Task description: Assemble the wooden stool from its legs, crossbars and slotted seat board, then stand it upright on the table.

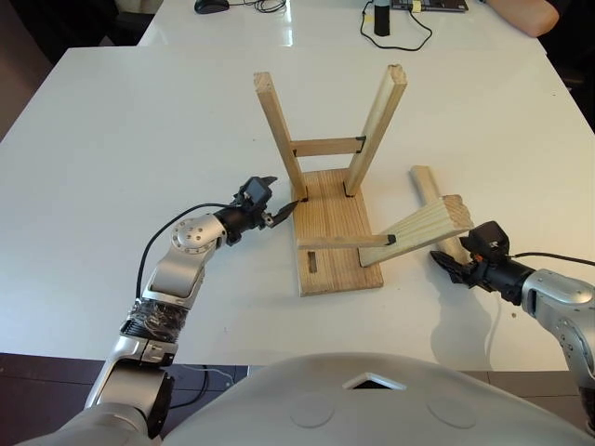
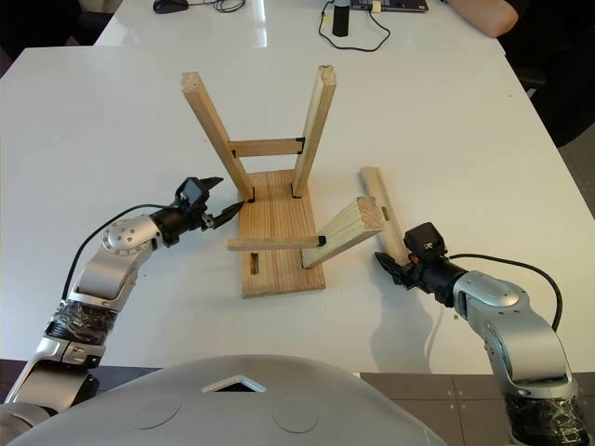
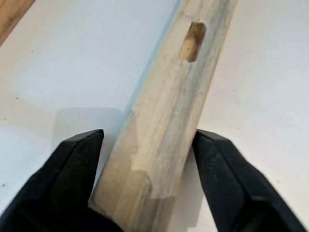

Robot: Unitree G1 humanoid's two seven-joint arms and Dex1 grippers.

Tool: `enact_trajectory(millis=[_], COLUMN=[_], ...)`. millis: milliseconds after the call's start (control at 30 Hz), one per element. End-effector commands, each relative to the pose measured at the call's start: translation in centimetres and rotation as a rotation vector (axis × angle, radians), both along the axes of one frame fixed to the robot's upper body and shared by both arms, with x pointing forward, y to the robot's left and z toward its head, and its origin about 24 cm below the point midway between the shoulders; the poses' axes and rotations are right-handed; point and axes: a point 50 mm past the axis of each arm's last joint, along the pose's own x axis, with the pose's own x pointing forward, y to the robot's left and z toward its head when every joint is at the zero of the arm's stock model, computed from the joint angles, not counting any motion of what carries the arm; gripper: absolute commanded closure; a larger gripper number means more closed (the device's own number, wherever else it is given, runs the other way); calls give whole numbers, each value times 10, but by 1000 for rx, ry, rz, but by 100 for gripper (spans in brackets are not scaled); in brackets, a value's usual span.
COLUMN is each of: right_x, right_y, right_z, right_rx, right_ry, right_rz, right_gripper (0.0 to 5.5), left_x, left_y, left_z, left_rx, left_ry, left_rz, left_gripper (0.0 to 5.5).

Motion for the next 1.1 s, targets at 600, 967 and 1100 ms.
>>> enact_trajectory(millis=[600, 967, 1100], right_x=[82, 59, 57], right_y=[-30, 50, 62], right_z=[96, 211, 218], right_rx=[374, 801, 783], right_ry=[-691, -734, -590], right_rz=[-254, 626, 836], right_gripper=[348, 348, 348], left_x=[6, 7, 2], left_y=[23, -19, -25], left_z=[134, 232, 240], left_rx=[-224, -826, -845], left_ry=[-220, -162, -139], left_rz=[-66, -482, -612], left_gripper=[189, 108, 91])
